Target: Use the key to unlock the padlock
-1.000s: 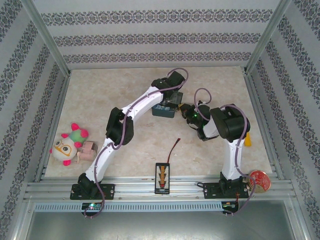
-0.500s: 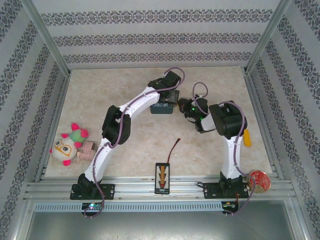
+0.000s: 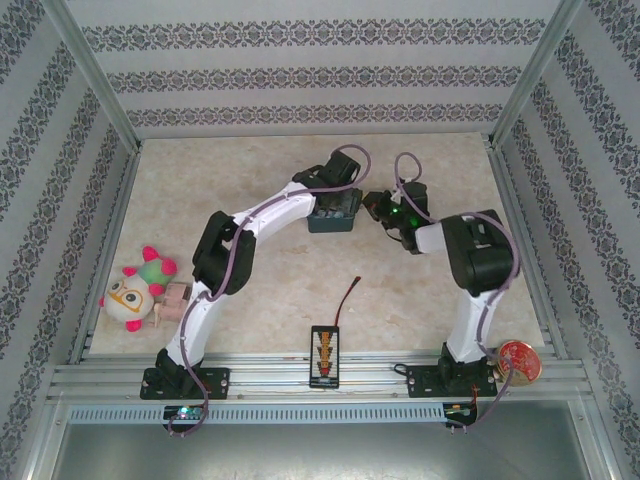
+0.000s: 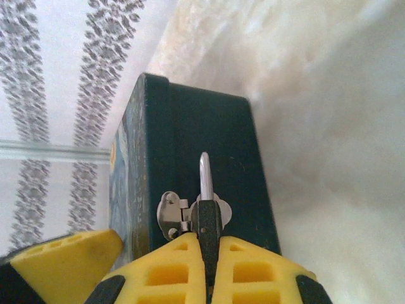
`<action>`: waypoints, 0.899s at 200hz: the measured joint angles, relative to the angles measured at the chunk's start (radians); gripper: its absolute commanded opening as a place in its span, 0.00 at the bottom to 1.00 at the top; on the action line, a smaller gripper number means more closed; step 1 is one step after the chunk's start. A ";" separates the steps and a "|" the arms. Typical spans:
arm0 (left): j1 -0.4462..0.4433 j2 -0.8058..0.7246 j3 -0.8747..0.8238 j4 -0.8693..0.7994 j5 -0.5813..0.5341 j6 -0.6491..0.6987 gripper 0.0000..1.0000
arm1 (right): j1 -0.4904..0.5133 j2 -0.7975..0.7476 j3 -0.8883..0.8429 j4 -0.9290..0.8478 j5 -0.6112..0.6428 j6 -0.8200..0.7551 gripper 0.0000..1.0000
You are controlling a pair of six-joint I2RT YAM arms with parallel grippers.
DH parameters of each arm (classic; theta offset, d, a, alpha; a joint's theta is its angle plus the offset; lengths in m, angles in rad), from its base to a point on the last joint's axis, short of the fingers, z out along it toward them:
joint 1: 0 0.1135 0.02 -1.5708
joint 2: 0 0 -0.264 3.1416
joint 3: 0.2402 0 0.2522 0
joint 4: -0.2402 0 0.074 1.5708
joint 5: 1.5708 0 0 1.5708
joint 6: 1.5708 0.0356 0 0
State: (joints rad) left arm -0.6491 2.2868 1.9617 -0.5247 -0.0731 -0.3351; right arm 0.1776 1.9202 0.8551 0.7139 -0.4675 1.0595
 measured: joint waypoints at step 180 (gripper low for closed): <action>-0.035 -0.324 -0.472 0.141 0.131 0.010 0.90 | 0.037 -0.303 -0.435 -0.004 0.035 -0.037 0.37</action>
State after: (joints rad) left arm -0.6838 1.9629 1.4902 -0.3836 0.0578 -0.3248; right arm 0.2150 1.6169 0.4198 0.7097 -0.4320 1.0229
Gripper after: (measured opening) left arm 0.880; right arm 0.369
